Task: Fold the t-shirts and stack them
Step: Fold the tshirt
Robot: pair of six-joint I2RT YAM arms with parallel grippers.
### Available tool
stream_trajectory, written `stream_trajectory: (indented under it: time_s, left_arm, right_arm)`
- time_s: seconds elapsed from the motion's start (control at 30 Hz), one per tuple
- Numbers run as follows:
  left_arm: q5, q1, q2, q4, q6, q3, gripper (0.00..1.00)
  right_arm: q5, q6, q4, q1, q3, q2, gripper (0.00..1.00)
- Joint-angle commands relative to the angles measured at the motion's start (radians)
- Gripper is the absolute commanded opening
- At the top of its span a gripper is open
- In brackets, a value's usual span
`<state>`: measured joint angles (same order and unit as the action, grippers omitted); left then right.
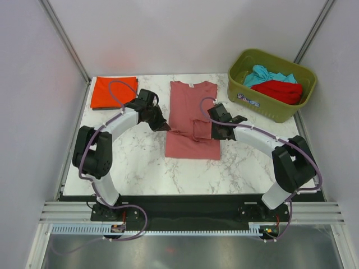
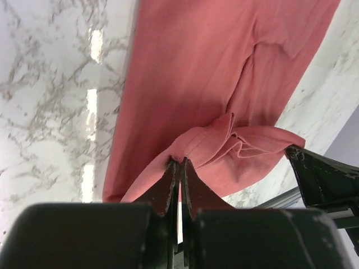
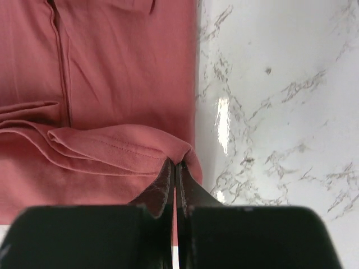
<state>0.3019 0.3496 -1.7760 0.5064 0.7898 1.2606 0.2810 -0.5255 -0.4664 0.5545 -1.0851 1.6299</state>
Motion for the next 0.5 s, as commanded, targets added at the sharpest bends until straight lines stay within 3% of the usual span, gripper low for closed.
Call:
stream_trajectory:
  time_s: [0.0, 0.47]
  left_arm:
    - [0.060, -0.017, -0.060, -0.005, -0.049, 0.082, 0.02]
    - [0.089, -0.083, -0.220, -0.006, -0.060, 0.259, 0.02]
  right_arm:
    - [-0.057, 0.055, 0.031, -0.034, -0.073, 0.021, 0.00]
    - [-0.154, 0.128, 0.048, -0.162, -0.242, 0.176, 0.00]
